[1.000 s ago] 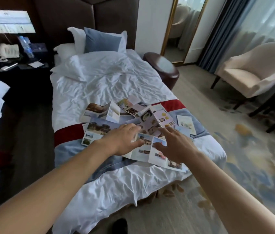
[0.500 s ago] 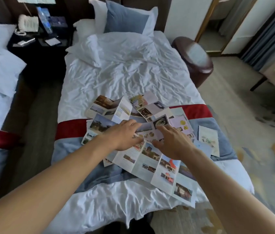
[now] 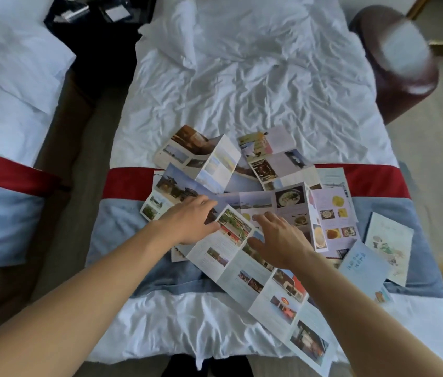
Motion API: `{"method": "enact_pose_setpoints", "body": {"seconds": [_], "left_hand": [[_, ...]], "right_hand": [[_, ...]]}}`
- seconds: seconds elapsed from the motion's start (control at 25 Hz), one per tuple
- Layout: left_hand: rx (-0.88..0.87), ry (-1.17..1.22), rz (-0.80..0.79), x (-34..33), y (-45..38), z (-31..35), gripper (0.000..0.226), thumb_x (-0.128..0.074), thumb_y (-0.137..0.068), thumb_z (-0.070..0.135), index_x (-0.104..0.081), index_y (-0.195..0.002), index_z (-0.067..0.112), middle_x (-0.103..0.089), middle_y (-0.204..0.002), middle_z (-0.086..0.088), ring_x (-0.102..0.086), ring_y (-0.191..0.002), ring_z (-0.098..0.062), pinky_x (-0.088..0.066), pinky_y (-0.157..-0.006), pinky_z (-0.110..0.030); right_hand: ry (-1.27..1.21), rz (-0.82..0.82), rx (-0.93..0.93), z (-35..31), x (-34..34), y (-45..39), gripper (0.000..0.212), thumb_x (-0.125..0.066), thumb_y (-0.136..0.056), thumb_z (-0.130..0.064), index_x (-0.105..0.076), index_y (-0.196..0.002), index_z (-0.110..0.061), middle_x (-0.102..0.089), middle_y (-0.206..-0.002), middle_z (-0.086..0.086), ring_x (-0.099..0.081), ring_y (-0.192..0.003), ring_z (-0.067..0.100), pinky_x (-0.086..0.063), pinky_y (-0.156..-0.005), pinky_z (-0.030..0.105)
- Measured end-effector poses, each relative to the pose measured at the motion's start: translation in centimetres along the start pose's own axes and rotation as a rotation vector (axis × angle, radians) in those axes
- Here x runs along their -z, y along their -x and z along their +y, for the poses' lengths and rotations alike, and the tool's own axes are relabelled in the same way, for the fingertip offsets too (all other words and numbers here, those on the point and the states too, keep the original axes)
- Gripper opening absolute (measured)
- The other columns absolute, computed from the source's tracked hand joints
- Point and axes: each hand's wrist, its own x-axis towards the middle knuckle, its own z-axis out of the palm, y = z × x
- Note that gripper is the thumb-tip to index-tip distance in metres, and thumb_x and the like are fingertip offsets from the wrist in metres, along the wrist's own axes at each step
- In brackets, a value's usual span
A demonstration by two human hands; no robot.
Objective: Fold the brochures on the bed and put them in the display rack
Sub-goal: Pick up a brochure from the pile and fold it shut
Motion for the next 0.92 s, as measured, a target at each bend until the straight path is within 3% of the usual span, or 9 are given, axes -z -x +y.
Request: {"method": "enact_pose_setpoints", "body": {"seconds": [0.4, 0.56, 0.68, 0.8, 0.92], "left_hand": [[-0.096, -0.077, -0.051, -7.4, -9.0, -3.2, 0.067, -0.053, -0.095, 0.05, -0.028, -0.149, 0.021, -0.021, -0.159, -0.001, -0.027, -0.143, -0.026, -0.041, -0.102, -0.047], [-0.139, -0.108, -0.022, -7.0, -12.1, -3.1, 0.052, -0.059, -0.093, 0.038, -0.037, -0.137, 0.02, -0.027, -0.152, -0.001, -0.045, -0.128, -0.029, -0.051, -0.085, -0.048], [-0.122, -0.153, -0.036, -6.7, -14.5, -3.1, 0.054, -0.06, -0.092, 0.022, -0.035, -0.139, 0.022, -0.026, -0.153, -0.001, -0.054, -0.118, -0.03, -0.052, -0.073, -0.045], [-0.138, -0.213, -0.018, -6.8, -16.0, -3.1, 0.063, -0.059, -0.087, 0.006, -0.035, -0.143, 0.023, -0.039, -0.142, -0.005, -0.058, -0.11, -0.029, -0.048, -0.068, -0.039], [-0.156, -0.236, 0.009, -6.9, -16.4, -3.2, 0.056, -0.06, -0.088, 0.007, -0.042, -0.139, 0.021, -0.048, -0.13, -0.006, -0.055, -0.111, -0.027, -0.044, -0.07, -0.038]], "right_hand": [[-0.023, -0.063, -0.086, 2.7, -8.8, -7.6, 0.058, -0.056, -0.092, -0.053, -0.039, -0.142, -0.028, -0.053, -0.138, 0.0, -0.056, -0.117, 0.023, -0.051, -0.089, 0.042], [-0.035, -0.07, -0.083, 3.4, -10.0, -9.7, 0.057, -0.056, -0.093, -0.049, -0.038, -0.143, -0.027, -0.052, -0.139, 0.001, -0.052, -0.121, 0.023, -0.049, -0.093, 0.043], [-0.061, -0.077, -0.073, 3.7, -10.3, -11.2, 0.06, -0.057, -0.093, -0.048, -0.035, -0.146, -0.027, -0.05, -0.142, 0.0, -0.051, -0.123, 0.024, -0.047, -0.094, 0.043], [-0.092, -0.068, -0.065, 3.8, -10.5, -12.8, 0.061, -0.055, -0.094, -0.045, -0.034, -0.149, -0.027, -0.049, -0.145, 0.0, -0.051, -0.127, 0.025, -0.047, -0.098, 0.046], [-0.117, -0.05, -0.059, 3.3, -10.7, -14.1, 0.059, -0.051, -0.097, -0.038, -0.032, -0.151, -0.024, -0.05, -0.146, 0.003, -0.049, -0.131, 0.027, -0.046, -0.1, 0.048]]}}
